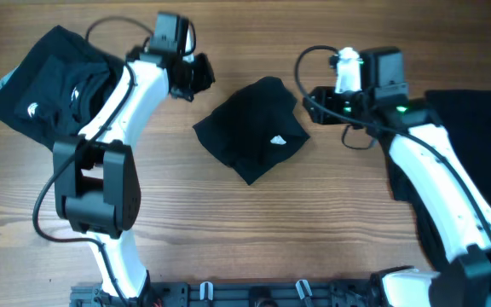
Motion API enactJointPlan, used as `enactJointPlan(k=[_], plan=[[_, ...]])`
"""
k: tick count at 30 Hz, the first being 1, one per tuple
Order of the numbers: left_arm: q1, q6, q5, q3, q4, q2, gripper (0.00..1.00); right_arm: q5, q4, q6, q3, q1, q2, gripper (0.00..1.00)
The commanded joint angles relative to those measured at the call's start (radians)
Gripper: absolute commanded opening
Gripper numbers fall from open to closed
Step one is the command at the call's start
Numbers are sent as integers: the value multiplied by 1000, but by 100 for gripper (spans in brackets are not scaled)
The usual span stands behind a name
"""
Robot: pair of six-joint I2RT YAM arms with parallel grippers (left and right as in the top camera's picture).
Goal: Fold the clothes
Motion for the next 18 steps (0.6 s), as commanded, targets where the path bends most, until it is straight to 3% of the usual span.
enactJointPlan(k=[1, 4, 6, 12, 16, 18], plan=[[-27, 77, -13, 101, -175, -34, 16, -49, 56, -45, 9, 28, 120, 43], [-31, 58, -13, 101, -341, -37, 30, -82, 56, -49, 9, 32, 208, 44], [-26, 54, -8, 98, -445, -36, 31, -92, 61, -51, 9, 32, 273, 44], [-27, 28, 88, 92, -506, -40, 27, -103, 51, -45, 9, 32, 417, 36], [-26, 14, -37, 92, -657, -91, 22, -105, 23, -45, 9, 32, 442, 27], [-27, 1, -87, 91, -690, -116, 25, -103, 23, -40, 9, 32, 442, 21]])
